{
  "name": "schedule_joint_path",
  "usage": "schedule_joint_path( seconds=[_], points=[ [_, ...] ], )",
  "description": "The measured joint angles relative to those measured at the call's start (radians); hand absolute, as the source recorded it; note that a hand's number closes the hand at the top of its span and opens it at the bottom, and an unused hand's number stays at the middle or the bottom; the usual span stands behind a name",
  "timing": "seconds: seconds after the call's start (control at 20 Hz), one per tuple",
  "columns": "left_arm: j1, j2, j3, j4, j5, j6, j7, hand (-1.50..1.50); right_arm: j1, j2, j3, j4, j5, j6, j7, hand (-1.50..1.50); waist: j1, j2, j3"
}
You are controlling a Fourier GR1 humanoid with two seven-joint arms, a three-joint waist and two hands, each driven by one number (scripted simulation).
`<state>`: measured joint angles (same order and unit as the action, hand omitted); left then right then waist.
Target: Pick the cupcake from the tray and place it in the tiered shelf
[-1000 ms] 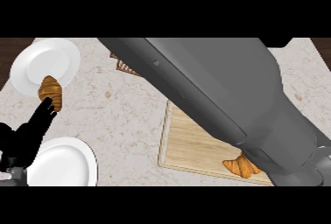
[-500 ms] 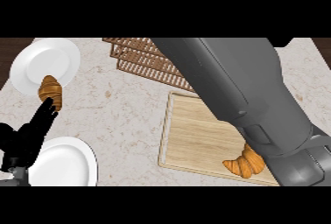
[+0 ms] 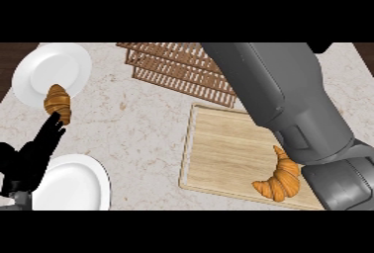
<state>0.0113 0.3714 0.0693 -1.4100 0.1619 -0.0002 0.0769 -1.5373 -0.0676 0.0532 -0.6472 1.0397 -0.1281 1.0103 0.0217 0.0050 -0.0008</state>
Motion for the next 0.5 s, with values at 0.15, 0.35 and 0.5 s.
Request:
schedule_joint_path(
  seconds=[0.15,0.35,0.5],
  points=[
    [-0.010,0.005,0.014,0.006,0.003,-0.007,0.008,0.00,0.021,0.007,-0.009,0.017,0.006,-0.034,-0.024,-1.50,-0.002,0.000,0.000],
    [-0.010,0.002,0.019,0.009,-0.002,-0.015,0.001,0.00,0.030,0.018,-0.034,0.004,0.004,-0.097,-0.043,-1.50,-0.003,-0.001,0.000],
    [-0.017,0.010,0.029,0.019,-0.001,-0.025,0.001,0.00,0.030,0.018,-0.070,-0.008,-0.018,-0.141,-0.062,-1.50,-0.004,-0.001,0.000]
  ],
)
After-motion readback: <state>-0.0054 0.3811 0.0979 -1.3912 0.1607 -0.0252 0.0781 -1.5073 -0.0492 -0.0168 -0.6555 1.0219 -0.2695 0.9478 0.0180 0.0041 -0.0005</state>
